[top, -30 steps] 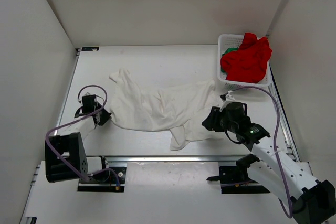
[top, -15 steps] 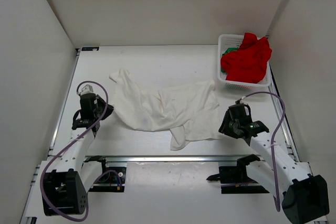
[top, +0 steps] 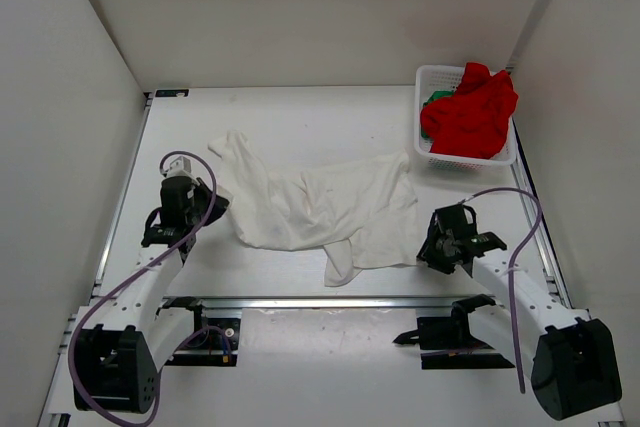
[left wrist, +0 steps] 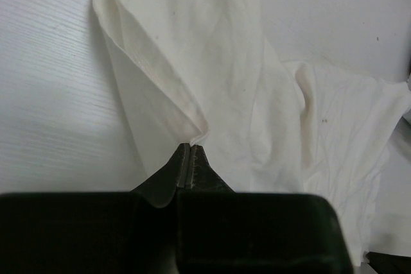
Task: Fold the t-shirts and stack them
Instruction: Flatten out the tshirt
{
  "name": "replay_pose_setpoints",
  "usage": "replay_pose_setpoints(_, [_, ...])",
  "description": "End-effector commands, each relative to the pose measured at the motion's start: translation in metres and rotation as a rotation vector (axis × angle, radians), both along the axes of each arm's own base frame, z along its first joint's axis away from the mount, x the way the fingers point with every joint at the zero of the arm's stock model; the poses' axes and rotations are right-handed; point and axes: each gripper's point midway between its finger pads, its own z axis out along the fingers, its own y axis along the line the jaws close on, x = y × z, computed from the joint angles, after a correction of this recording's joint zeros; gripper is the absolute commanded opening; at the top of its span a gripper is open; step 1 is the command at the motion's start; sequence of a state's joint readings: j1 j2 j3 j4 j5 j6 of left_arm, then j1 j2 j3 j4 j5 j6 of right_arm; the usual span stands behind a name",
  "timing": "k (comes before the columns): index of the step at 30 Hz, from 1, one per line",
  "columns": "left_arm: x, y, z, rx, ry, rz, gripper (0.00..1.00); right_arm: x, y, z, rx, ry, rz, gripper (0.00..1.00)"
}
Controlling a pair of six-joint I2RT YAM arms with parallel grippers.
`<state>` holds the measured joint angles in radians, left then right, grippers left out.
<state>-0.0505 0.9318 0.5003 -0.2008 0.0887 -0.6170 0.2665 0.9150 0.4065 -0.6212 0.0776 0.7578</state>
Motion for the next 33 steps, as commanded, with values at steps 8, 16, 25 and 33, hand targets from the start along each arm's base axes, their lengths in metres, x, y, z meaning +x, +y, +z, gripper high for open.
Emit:
replay_pose_setpoints(8, [0.008,-0.004,0.017,-0.007,-0.060,-0.029,0.00,-0.002,0.010,-0.017,0.059,0.021,-0.001,0.10])
replay_pose_setpoints(16, [0.023,-0.020,0.054,0.005,-0.081,-0.119,0.00,0.055,0.016,0.087,0.028,-0.221,0.052,0.00])
replay_pose_setpoints(25, [0.046,-0.001,0.330,-0.061,-0.528,-0.137,0.00,0.088,0.000,0.409,-0.156,-0.809,0.132,0.00])
replay_pose_setpoints(33, [0.013,0.052,0.423,-0.210,-0.736,-0.092,0.00,0.061,0.044,0.580,-0.128,-1.250,0.206,0.00])
